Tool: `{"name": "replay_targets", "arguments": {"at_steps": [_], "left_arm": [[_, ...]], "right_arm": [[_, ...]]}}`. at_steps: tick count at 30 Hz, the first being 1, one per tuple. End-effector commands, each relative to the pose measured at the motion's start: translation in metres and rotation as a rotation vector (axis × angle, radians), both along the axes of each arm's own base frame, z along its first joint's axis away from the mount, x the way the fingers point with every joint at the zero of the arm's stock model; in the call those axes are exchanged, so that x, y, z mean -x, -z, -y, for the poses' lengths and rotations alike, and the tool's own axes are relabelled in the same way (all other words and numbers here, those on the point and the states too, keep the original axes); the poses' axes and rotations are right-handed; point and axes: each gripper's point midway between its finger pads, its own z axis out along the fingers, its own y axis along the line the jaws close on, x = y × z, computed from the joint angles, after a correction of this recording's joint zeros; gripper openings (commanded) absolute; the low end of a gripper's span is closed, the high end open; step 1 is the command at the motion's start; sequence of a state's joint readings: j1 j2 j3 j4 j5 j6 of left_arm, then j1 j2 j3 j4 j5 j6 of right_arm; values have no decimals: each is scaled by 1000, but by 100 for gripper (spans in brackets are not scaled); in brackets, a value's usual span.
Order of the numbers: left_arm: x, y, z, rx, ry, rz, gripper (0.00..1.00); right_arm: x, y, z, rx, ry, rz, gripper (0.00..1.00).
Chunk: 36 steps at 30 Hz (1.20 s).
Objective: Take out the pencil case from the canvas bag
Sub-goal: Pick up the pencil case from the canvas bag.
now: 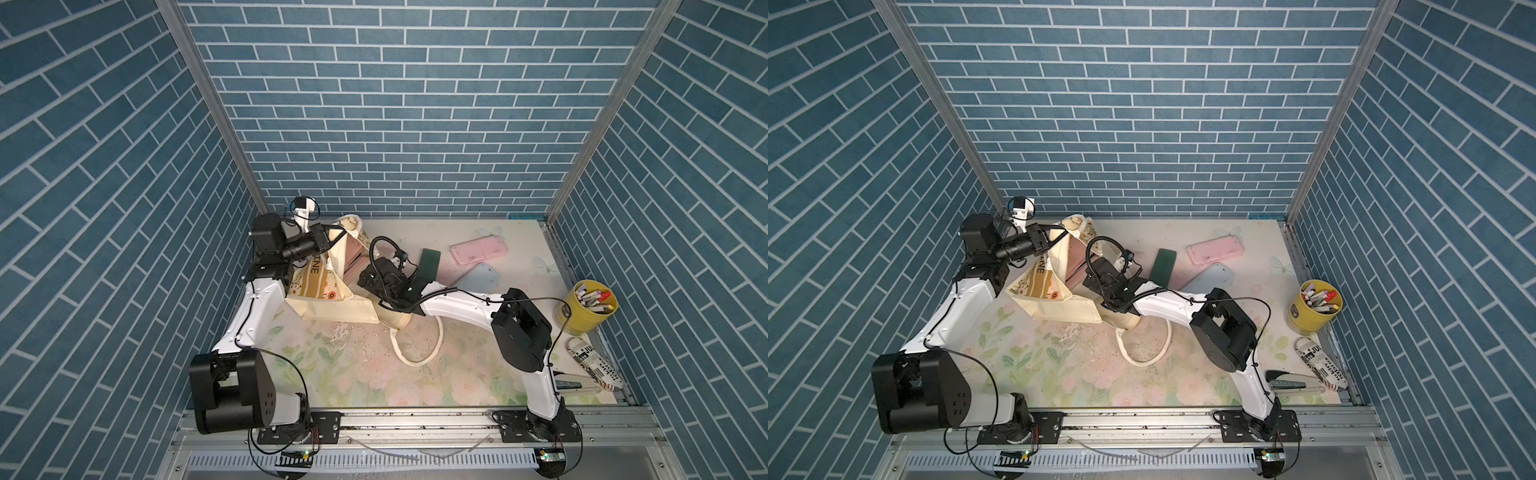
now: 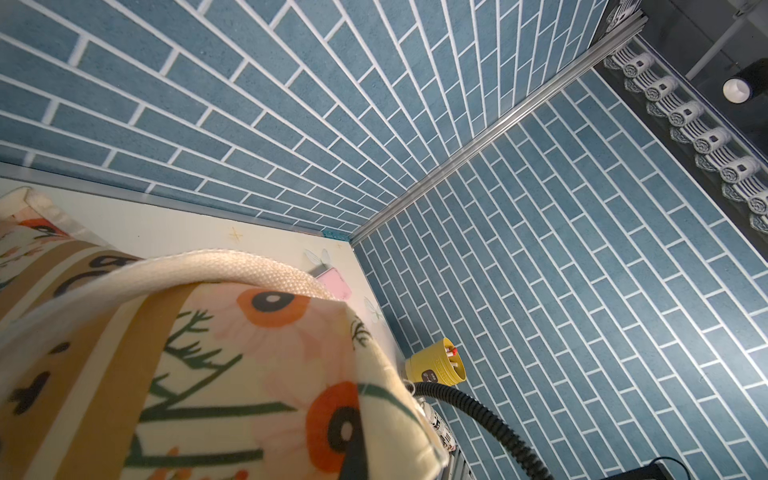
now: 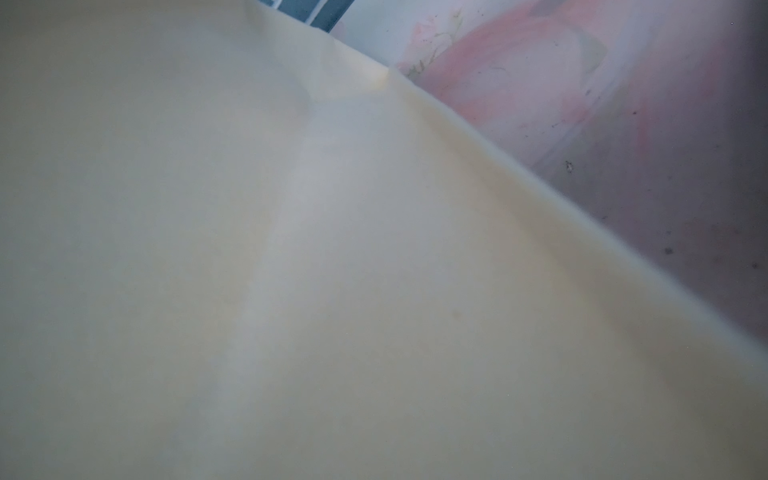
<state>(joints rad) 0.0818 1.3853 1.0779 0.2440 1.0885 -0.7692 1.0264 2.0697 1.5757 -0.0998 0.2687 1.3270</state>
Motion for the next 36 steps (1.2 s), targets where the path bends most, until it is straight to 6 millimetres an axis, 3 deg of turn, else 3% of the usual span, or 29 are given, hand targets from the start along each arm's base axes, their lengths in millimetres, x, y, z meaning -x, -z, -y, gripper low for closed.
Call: {"name": "replay_targets", "arguments": {"at_steps": [1,7,11,18,23,26,31,36], "left_arm": [[27,-69,7,-11,52,280,0],[23,-65,6,-11,41,263,0],[15,-52,2,-46,5,206,0],[-6,-13,-10,-128,-91,41,0],[-11,-5,-14,-135,-114,-1,0],[-11,-4,-13,-135,-110,-9,0],[-9,-7,-9,-128,-89,-3,0],[-3,-17,-1,-92,-46,30,0]], "right_arm": [[-8,21,2,-63,120,-109,87],[-8,23,-7,-119,137,-142,86],[1,18,-7,-82,101,-103,83],[24,-37,1,46,-44,192,72],[40,-72,3,56,-170,366,63],[55,-88,-10,81,-296,440,60],[69,-85,-34,179,-503,460,59],[58,-76,-44,227,-543,432,58]]}}
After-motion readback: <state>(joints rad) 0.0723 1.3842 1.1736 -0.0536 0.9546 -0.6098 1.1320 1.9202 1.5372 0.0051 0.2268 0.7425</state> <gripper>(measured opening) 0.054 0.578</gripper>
